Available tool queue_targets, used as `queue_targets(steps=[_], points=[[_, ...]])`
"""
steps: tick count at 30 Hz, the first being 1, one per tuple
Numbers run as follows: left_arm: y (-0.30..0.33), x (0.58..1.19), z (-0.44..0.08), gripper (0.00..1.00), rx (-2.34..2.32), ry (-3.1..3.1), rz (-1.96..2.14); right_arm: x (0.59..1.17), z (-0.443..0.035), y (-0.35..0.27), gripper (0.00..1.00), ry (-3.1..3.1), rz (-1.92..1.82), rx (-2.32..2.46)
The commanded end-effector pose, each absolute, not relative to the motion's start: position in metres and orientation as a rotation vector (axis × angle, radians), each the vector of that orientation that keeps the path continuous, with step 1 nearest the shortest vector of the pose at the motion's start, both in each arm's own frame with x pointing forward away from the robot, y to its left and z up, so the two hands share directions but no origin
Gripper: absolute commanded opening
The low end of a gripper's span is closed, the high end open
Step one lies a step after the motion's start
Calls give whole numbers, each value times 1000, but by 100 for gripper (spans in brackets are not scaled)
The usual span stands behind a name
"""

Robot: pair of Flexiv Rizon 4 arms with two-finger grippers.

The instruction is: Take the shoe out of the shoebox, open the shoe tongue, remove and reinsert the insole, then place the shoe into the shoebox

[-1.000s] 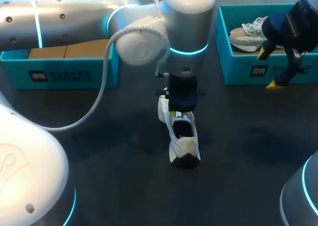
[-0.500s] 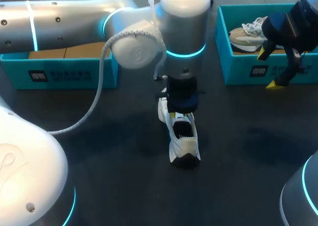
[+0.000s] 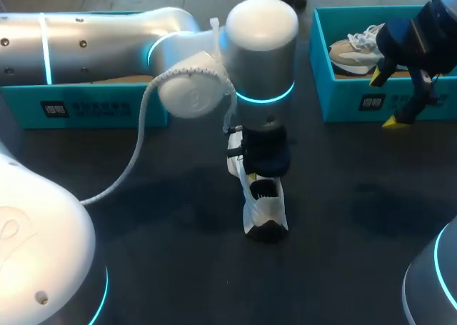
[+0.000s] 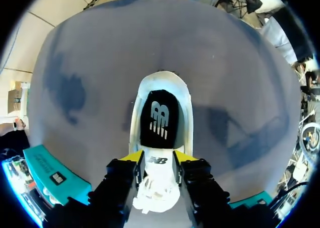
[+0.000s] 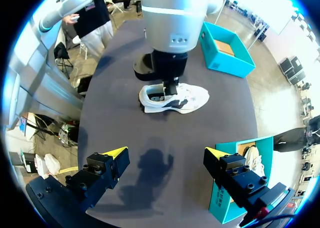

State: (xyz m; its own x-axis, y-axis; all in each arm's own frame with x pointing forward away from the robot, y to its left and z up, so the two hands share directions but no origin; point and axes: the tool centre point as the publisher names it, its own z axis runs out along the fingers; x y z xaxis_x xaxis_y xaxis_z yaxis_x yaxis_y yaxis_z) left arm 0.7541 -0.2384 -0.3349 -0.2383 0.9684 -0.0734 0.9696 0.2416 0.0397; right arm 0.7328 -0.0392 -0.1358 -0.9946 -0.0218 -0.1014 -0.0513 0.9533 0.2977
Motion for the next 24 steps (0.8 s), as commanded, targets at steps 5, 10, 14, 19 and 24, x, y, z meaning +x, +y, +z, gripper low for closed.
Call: queue_targets(steps=[5,10,14,19,24], points=[[-218,751,-305,51,1710,2493,25,735,-136,-38,100,3013,458,-55],[-204,753,-292,55,1453,2635,67,735,-136,-38,100,3013,458,-55],[-191,748,-284,100,1300,2718,13,735,-136,-38,100,3013,458,-55],[-191,748,-284,100,1300,2718,13,735,-136,-38,100,3013,458,-55],[-191,748,-284,100,1300,2718,13,735,-136,-38,100,3013,458,-55]])
